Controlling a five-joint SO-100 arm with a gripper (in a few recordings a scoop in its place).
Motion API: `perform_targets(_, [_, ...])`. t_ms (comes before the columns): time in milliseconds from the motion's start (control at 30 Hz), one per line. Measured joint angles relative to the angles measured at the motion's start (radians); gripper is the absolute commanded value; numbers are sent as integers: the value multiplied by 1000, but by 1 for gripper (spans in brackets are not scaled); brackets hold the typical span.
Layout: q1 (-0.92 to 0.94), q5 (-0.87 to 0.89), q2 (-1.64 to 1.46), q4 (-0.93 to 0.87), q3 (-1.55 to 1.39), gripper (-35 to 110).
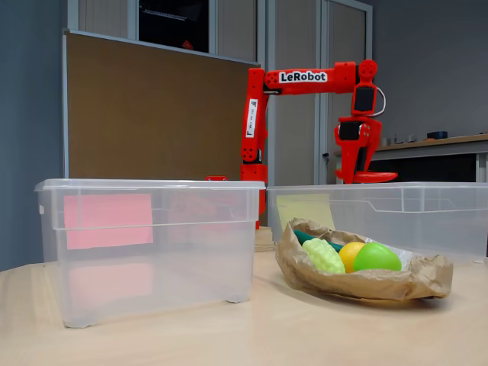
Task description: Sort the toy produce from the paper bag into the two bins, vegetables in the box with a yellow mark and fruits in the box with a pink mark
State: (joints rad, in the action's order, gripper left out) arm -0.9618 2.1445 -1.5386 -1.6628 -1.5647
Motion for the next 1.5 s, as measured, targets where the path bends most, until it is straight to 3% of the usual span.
perform_targets(333, [-235, 357, -14, 371, -302, 0])
perform_targets(600, [-324, 482, 41, 680, -390, 1])
perform_targets(933, [-403, 595, 114, 787, -382, 26])
perform_targets(1233, [-388, 543, 89, 525, -238, 28])
perform_targets(1500, [-209, 156, 127, 77, 190, 26])
